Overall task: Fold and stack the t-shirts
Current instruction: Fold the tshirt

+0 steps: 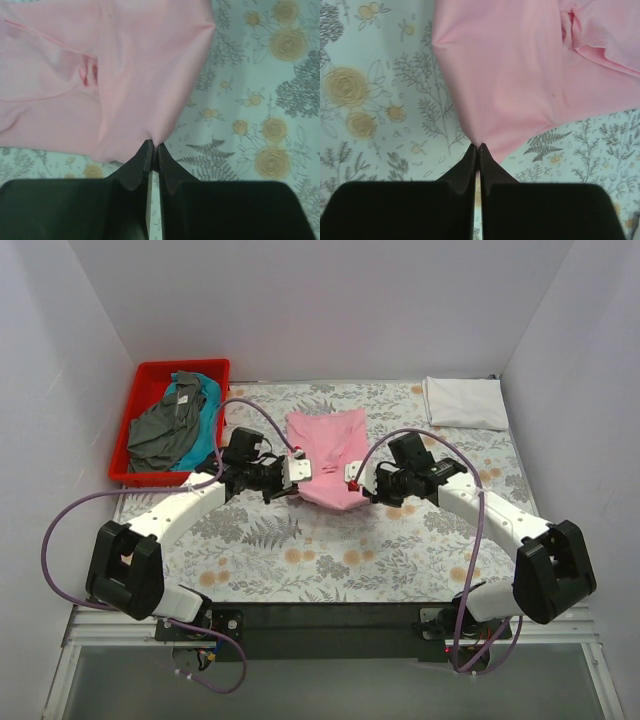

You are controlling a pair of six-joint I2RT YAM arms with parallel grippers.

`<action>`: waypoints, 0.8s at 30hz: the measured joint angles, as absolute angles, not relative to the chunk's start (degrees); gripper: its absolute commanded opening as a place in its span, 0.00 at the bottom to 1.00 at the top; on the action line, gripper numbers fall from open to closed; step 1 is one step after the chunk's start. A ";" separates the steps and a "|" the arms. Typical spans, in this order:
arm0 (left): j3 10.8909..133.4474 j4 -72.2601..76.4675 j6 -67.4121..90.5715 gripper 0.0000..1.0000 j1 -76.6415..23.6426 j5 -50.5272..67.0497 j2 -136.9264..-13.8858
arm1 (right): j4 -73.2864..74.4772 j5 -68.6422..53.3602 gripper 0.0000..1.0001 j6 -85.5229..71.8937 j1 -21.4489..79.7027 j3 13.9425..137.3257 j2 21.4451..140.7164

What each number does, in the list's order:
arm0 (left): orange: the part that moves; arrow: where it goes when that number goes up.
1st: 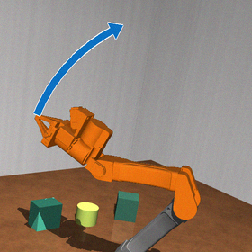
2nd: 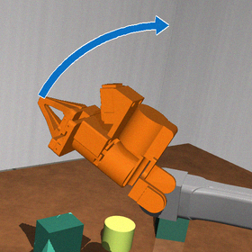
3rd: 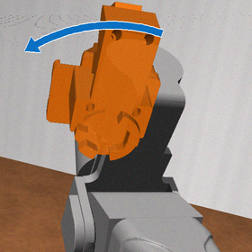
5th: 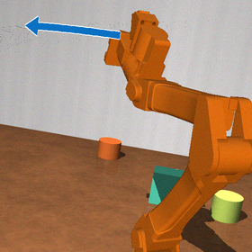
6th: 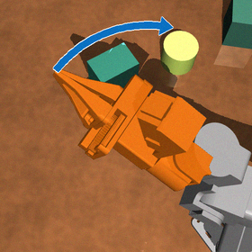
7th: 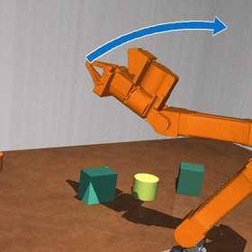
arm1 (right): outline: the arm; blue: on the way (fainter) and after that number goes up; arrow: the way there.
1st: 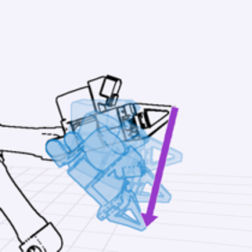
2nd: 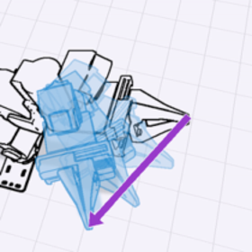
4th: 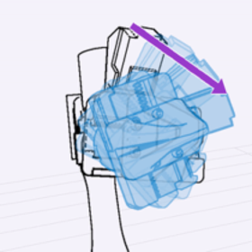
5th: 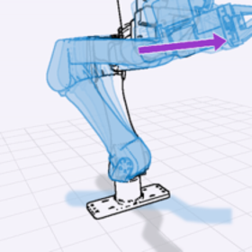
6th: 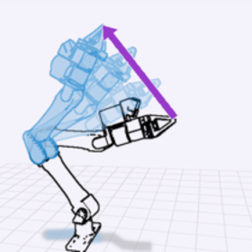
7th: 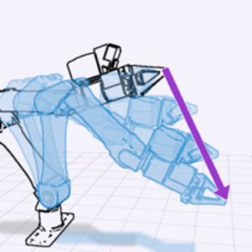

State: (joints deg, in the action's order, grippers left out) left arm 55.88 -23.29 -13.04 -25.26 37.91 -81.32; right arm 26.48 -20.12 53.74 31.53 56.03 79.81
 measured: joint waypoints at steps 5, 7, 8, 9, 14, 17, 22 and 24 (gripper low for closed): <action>53.45 -33.61 -15.27 0.00 -26.22 40.71 -78.22 | 33.47 -22.48 0.01 53.39 32.97 52.53 73.06; 51.46 -38.37 -15.70 0.00 -27.75 42.24 -74.76 | 36.62 -23.55 0.01 52.69 35.53 49.67 68.01; 50.54 -40.84 -15.66 0.00 -28.77 43.07 -72.69 | 39.00 -24.23 0.01 52.34 37.41 48.60 65.52; 49.89 -43.57 -15.70 0.00 -29.65 43.83 -70.61 | 41.12 -25.06 0.01 51.94 39.22 47.86 63.18; 52.21 -57.45 -15.09 0.00 -31.27 48.31 -65.47 | 49.08 -28.47 0.01 50.19 43.20 48.73 56.34; 56.66 -60.97 -13.45 0.00 -31.09 48.86 -68.01 | 50.96 -28.77 0.01 50.04 42.61 52.73 58.85; 64.90 -60.40 -12.86 0.00 -26.30 49.58 -78.37 | 51.27 -31.14 0.01 54.41 34.17 57.30 69.71; 69.67 -59.31 -13.23 0.00 -22.81 50.35 -85.84 | 51.90 -32.32 0.01 56.25 29.76 59.94 75.94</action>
State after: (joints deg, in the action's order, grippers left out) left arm 69.67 -59.31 -13.23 -22.81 50.35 -85.84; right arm 51.90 -32.32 56.25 29.76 59.94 75.94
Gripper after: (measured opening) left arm 0.031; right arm 0.024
